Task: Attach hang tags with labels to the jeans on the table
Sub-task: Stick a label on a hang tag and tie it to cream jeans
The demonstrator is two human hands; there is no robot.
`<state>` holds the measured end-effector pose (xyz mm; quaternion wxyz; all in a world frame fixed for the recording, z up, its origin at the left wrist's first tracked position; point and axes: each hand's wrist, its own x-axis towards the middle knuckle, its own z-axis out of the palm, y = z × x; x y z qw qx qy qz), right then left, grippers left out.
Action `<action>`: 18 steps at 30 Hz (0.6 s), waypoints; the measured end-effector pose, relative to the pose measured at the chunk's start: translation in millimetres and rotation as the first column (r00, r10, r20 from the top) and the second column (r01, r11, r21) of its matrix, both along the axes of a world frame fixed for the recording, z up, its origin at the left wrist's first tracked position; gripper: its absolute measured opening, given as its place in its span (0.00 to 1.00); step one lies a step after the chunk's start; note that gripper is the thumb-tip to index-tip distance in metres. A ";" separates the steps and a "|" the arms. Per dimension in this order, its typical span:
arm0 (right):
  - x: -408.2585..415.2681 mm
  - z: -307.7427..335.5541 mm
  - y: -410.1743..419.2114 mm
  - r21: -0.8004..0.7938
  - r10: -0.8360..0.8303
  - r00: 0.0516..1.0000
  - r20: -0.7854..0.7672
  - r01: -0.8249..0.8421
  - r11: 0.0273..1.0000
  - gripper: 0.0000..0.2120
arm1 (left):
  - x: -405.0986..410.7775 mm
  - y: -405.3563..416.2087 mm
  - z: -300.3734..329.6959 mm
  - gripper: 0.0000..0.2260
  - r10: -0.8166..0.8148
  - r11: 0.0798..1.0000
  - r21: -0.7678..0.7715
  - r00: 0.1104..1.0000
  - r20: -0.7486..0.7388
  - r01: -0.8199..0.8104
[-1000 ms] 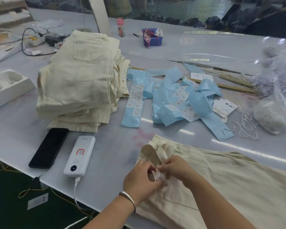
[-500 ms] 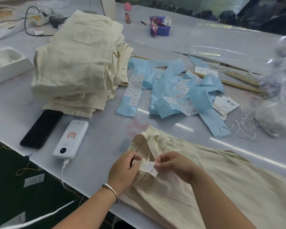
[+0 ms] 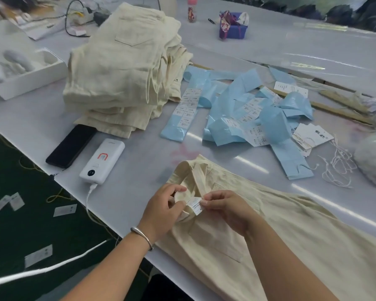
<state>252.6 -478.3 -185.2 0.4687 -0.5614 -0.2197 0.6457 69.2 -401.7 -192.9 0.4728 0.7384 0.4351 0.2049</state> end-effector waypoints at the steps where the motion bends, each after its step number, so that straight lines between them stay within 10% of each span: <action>1: 1.2 0.4 0.1 0.007 0.019 1.000 -0.001 -0.019 1.000 0.04 | 0.8 1.0 0.7 0.10 0.006 1.000 0.028 1.000 -0.015 -0.006; 7: 15.2 12.4 20.4 -0.039 -0.029 0.994 -0.110 0.025 0.999 0.16 | -4.7 26.2 4.0 0.11 0.220 0.972 0.096 0.975 -0.030 -0.216; 18: 4.6 8.7 118.1 -0.087 -0.054 0.865 0.498 0.112 0.990 0.05 | 44.8 135.5 -16.4 0.08 0.079 0.995 -0.049 0.971 -0.226 -0.092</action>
